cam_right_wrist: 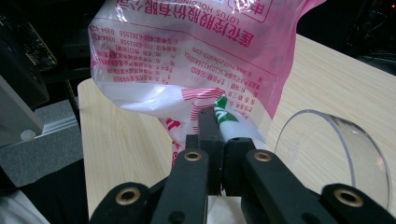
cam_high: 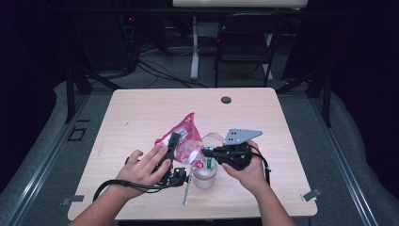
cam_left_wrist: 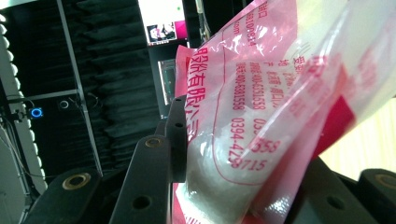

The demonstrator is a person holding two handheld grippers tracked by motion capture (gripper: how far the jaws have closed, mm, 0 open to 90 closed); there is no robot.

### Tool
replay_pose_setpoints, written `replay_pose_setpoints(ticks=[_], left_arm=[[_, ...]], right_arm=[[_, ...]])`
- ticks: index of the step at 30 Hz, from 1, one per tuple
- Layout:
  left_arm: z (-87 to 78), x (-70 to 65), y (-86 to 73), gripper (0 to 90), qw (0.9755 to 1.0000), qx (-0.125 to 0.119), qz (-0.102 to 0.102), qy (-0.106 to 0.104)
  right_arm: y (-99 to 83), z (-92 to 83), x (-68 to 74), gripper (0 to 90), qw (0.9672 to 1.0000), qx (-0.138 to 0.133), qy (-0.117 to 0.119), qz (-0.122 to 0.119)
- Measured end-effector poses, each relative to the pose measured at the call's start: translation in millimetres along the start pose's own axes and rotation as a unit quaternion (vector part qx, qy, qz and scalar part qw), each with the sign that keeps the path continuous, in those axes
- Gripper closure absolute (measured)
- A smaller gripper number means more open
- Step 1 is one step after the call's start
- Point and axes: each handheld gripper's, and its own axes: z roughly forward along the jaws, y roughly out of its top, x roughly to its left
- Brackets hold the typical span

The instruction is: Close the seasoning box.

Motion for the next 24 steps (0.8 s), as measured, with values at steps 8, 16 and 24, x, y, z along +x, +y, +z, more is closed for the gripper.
replay_pose_setpoints(ticks=[8, 16, 24], left_arm=[[0.6, -0.9, -0.6, 69.1, 1.0000, 0.002, -0.006, -0.006], [1.9, -4.6, -2.0, 69.1, 0.9999, 0.004, -0.008, -0.012], [3.6, -4.5, -2.1, 69.1, 0.9999, 0.003, -0.005, -0.015]], right_arm=[[-0.1, 0.2, 0.1, 89.6, 1.0000, 0.001, -0.001, -0.001], [-1.6, 2.8, 0.0, 89.6, 1.0000, 0.004, -0.001, 0.000], [-2.1, 3.2, -0.3, 89.6, 1.0000, 0.005, -0.002, 0.000]])
